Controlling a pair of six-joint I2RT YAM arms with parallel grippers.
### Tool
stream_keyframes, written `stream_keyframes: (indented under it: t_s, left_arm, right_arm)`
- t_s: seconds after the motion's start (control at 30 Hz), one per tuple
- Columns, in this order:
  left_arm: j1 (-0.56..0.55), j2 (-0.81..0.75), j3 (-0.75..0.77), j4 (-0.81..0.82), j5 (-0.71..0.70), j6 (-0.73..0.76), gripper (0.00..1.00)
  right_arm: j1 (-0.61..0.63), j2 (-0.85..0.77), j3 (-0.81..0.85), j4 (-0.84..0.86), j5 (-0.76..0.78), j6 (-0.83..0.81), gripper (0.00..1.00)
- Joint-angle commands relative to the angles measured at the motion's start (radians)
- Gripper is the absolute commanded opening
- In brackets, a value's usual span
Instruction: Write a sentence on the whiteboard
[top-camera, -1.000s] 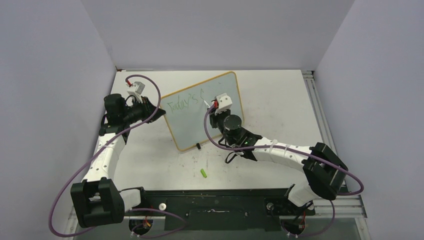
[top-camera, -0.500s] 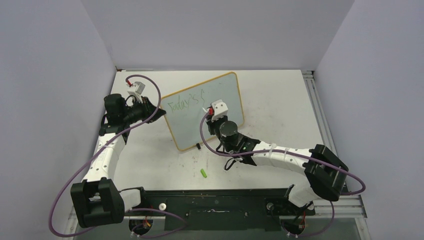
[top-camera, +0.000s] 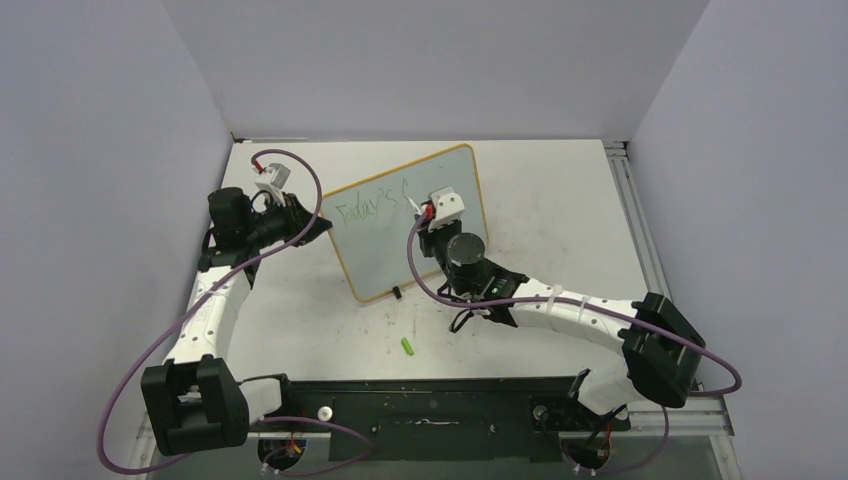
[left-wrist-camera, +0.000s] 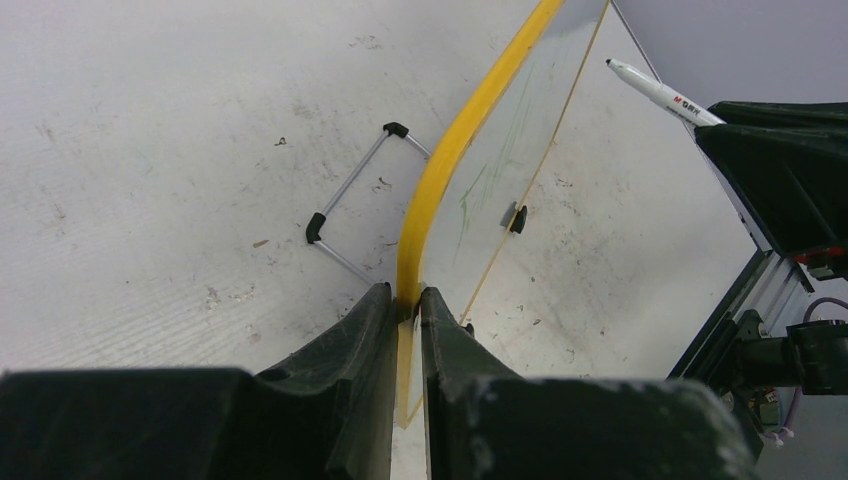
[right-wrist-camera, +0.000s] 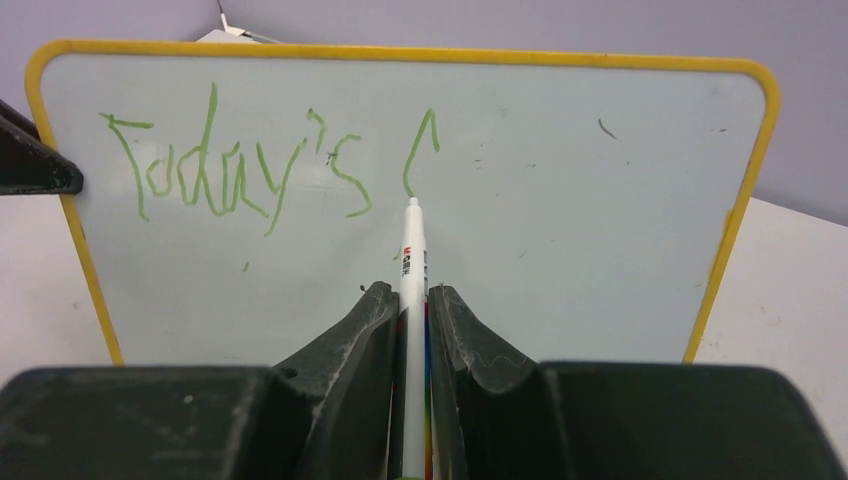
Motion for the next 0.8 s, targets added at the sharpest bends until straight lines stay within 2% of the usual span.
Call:
stream_keyframes:
  t_s: [0.0, 0.77]
  left_arm:
    - [-0.006, -0.005, 0.03, -0.004, -0.007, 0.007, 0.0]
    - [-0.006, -0.003, 0.032, -0.003, -0.006, 0.007, 0.0]
  right_arm:
    - [-0.011, 0.02, 0.066, 0.061, -0.026, -0.022, 0.05]
    - [-0.025, 0.08, 0.103, 0.072, -0.066, -0.02, 0.05]
